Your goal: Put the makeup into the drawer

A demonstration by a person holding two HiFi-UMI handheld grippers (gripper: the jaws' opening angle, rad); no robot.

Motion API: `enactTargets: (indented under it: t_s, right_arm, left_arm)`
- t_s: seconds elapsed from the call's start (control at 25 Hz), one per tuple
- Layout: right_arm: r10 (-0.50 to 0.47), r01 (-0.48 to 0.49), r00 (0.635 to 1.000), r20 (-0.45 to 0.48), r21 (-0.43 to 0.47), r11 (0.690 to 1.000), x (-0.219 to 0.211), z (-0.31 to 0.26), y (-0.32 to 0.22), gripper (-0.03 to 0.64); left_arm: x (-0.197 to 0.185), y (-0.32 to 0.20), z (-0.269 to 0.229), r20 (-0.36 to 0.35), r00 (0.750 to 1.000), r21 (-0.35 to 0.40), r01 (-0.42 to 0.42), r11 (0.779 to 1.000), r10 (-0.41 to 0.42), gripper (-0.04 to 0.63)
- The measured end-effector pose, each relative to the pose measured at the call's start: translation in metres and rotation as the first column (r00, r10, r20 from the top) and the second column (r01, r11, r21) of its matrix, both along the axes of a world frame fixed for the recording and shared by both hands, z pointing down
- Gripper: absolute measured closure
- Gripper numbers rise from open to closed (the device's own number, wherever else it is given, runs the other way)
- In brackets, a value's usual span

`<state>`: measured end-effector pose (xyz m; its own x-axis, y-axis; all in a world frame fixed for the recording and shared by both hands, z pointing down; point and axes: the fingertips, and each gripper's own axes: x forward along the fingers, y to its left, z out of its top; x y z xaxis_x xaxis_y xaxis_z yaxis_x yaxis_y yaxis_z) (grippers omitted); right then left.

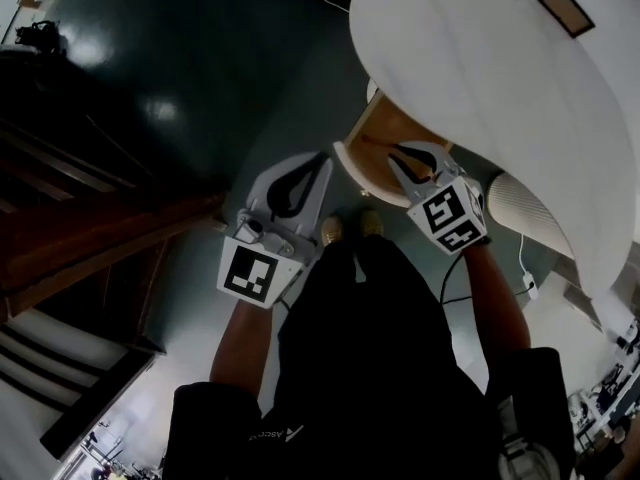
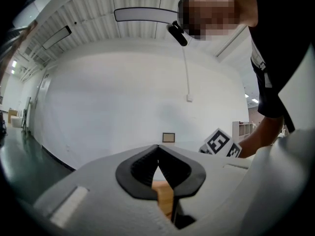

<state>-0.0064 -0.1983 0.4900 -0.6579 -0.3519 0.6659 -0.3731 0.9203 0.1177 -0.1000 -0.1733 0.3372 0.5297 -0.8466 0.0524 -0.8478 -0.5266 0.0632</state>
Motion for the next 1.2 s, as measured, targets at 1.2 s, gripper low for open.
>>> enactTargets:
  t_s: [1.2]
  right_arm:
    - [0.019, -0.257, 0.643, 0.766, 0.193, 0.947, 0.026, -0.281, 0.09, 0.614]
  left_arm:
    - [0.073, 0.058, -0.131, -0.017, 0.957, 0.198, -0.281, 0.939, 0.29, 0.584]
